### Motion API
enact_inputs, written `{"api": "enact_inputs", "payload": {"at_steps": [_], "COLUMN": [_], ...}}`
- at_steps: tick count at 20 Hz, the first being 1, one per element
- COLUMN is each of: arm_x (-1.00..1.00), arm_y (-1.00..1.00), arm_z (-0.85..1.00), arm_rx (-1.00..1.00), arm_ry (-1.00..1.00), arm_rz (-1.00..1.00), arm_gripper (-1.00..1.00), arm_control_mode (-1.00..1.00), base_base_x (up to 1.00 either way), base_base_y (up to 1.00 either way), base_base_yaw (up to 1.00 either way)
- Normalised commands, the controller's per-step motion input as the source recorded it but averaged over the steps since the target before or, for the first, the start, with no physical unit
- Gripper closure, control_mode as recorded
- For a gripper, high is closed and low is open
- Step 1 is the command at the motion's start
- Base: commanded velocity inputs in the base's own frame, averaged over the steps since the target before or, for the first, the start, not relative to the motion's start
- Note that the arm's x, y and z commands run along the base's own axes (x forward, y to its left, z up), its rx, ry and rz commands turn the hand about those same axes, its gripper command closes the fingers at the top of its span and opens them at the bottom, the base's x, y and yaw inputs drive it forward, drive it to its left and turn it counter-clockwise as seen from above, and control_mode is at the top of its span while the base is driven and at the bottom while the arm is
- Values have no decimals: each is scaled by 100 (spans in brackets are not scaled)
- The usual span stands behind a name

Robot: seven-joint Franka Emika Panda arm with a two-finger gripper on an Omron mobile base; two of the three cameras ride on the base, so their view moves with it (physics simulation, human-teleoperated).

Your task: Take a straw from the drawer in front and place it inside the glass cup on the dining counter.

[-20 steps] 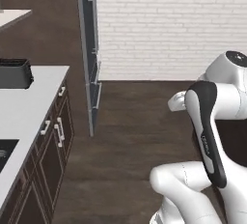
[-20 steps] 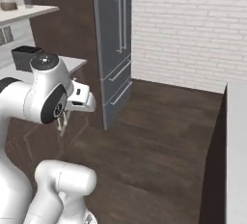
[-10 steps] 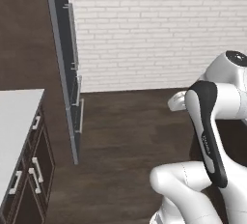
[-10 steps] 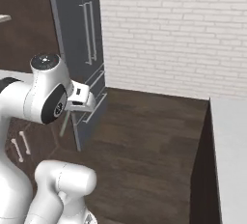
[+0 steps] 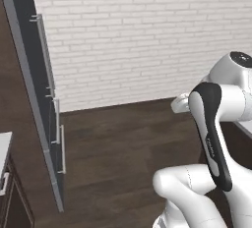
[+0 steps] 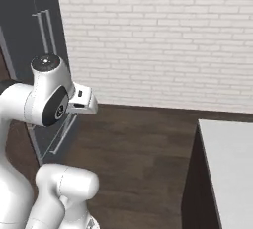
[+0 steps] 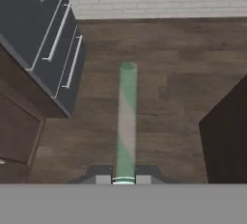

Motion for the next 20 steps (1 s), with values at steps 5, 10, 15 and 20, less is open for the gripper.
{"api": "enact_inputs", "payload": {"at_steps": [5, 10, 15, 20], "arm_x": [0, 0, 0, 0], "arm_y": [0, 0, 0, 0], "arm_z": [0, 0, 0, 0], "arm_rx": [0, 0, 0, 0], "arm_ry": [0, 0, 0, 0], "arm_rz": [0, 0, 0, 0], "arm_gripper": [100, 100, 100, 100], "arm_control_mode": [100, 100, 100, 100], "base_base_x": [100, 100, 100, 99], "base_base_y": [22, 20, 27, 42], "base_base_yaw": [-33, -33, -37, -43]}}
